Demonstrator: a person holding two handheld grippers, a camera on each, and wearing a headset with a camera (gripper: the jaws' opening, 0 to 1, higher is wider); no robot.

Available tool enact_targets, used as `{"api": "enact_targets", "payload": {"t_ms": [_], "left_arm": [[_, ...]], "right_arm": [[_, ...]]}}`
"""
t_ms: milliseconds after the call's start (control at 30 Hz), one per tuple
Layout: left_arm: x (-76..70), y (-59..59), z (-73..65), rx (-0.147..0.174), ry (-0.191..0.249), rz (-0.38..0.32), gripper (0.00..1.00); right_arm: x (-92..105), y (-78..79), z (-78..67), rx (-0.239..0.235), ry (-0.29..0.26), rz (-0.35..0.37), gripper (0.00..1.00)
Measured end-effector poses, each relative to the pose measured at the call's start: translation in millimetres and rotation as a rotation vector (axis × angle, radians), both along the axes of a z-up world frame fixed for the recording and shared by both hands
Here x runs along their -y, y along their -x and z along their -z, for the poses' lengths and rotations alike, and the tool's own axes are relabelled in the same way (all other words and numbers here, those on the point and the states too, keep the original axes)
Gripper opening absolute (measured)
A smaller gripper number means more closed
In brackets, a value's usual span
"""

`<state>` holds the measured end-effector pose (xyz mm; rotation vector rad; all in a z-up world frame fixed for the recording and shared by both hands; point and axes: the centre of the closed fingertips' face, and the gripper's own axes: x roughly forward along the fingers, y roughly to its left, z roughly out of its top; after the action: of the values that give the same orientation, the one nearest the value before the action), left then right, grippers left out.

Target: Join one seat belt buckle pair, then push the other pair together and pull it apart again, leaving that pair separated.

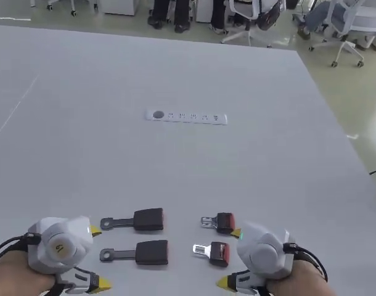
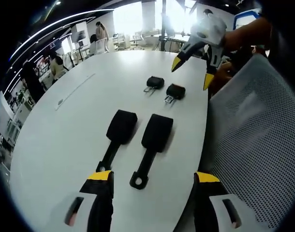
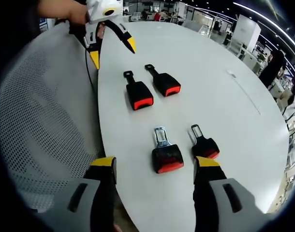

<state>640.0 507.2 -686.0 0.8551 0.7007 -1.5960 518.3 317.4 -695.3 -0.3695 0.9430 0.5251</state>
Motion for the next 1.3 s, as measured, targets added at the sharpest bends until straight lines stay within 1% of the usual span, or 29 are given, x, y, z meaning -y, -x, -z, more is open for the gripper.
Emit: {"api": "enact_targets", "payload": {"t_ms": [133,200,233,300,333,367,400,467,533,600,700,833,933,1067,1133,1233,1300], "left_arm": [[7.1,2.4,5.8,-0.006,-0.004,0.028,0.65],[13.0,5.7,10.1,-0.022,0.001,0.043,0.63],[15.6,7.8,13.7,-0.030,-0.007,0.047,0.63],[18.3,10.5,18.1,-0.020,-0.016,0.082,0.63],[20.4,12.2,20.8,-0.022,-0.026,0.091,0.63],[21.4,12.7,21.5,-0.022,-0.027,0.095,0.62],[25.0,15.1,23.3,-0.012,-0.029,0.132,0.61],[28.0,14.6,26.4,-0.008,-0.038,0.131,0.61],[32.8,14.9,28.0,-0.008,-0.032,0.145,0.61],[35.8,13.7,30.7,-0.004,-0.040,0.151,0.61],[40.7,13.4,33.8,-0.003,-0.041,0.161,0.60],[48.7,13.1,37.4,0.003,-0.050,0.188,0.58],[55.3,13.0,37.1,0.005,-0.049,0.196,0.57],[63.0,18.6,37.9,0.004,-0.049,0.226,0.53],[66.0,19.3,39.7,0.009,-0.048,0.242,0.52],[68.3,19.1,41.9,0.009,-0.055,0.247,0.51],[69.9,19.5,43.2,0.012,-0.060,0.259,0.50]], "right_arm": [[-3.2,-3.9,1.9,0.002,0.016,-0.053,0.58],[-2.4,-5.1,4.3,-0.001,0.029,-0.081,0.56],[-1.6,-5.6,5.0,-0.003,0.035,-0.086,0.55],[0.3,-7.5,7.7,-0.006,0.045,-0.096,0.55],[0.4,-7.2,9.4,-0.014,0.050,-0.109,0.54],[0.2,-7.3,9.8,-0.014,0.052,-0.112,0.54],[-0.9,-7.3,13.0,-0.021,0.057,-0.128,0.54],[-1.8,-7.0,16.5,-0.029,0.066,-0.151,0.54],[-2.5,-6.7,18.4,-0.038,0.064,-0.159,0.53],[-0.6,-8.7,20.0,-0.045,0.059,-0.152,0.52],[1.0,-10.3,22.2,-0.051,0.049,-0.139,0.51],[4.5,-7.4,28.7,-0.070,0.050,-0.141,0.50],[9.6,-4.9,33.7,-0.086,0.052,-0.138,0.50],[14.3,-5.8,34.2,-0.091,0.042,-0.122,0.50],[14.7,-6.7,34.0,-0.091,0.041,-0.122,0.49],[15.9,-9.6,35.4,-0.093,0.041,-0.123,0.49],[14.3,-10.0,38.2,-0.103,0.035,-0.137,0.46]]}}
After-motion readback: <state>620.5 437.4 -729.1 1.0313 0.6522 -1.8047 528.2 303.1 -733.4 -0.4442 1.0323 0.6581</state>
